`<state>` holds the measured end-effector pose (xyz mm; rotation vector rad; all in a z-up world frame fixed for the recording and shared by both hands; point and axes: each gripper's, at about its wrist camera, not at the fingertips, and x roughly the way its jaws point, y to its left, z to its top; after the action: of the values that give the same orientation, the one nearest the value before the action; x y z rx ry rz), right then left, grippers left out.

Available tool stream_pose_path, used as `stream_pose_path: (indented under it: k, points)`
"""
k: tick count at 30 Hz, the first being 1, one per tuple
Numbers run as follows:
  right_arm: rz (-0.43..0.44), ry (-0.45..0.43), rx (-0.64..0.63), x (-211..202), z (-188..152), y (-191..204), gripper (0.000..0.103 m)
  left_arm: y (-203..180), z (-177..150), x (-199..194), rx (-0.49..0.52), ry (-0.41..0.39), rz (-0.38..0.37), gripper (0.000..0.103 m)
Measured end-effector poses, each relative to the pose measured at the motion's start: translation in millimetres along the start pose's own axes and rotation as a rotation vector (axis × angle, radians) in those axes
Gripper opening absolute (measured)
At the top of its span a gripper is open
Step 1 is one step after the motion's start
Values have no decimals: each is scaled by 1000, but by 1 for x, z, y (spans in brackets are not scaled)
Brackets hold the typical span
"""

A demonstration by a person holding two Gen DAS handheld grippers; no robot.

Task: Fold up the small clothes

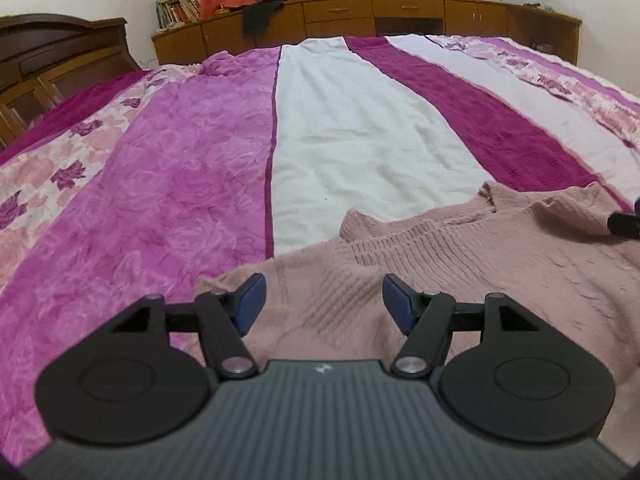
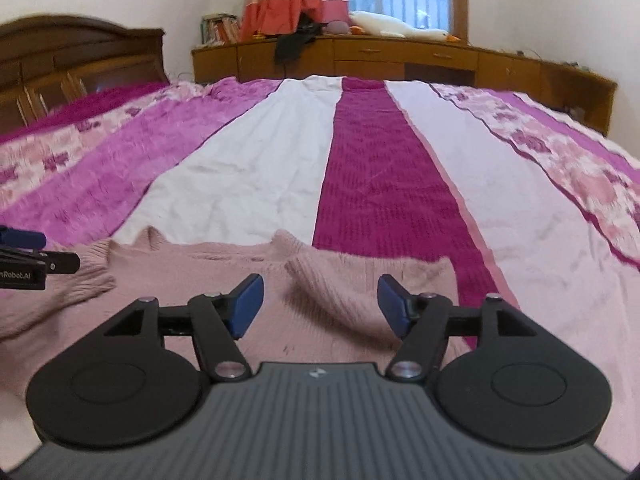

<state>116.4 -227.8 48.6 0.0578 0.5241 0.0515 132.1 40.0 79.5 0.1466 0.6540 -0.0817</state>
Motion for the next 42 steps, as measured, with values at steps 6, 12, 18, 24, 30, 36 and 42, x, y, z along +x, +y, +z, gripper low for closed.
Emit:
stream_pose_path:
  k: [6,12,18,24,30,36,42]
  points:
    - [11,26,42,-36,-25,4,71,0,-9,-33,-10,-5,-26,66]
    - [24,42,86,-58,-44,9,71,-7,-20,-49,-9,11,-45,66]
    - [34,72,98,-58,-58,12,71,-15,-28,-48,3,38,-64,66]
    - [37,123,114,-46,-70,11,71,-20,-36,-37,25,60,-61,66]
    - [42,133,121,-41,-76,9,72,-19,-41,-29,29,62,-24,66]
    - [48,129,125,-37,-79,9,74,-15,-41,-29,27,25,-31,66]
    - [50,129,118,-35,-79,9,76,-26,-39,-15,137,-5,-27,66]
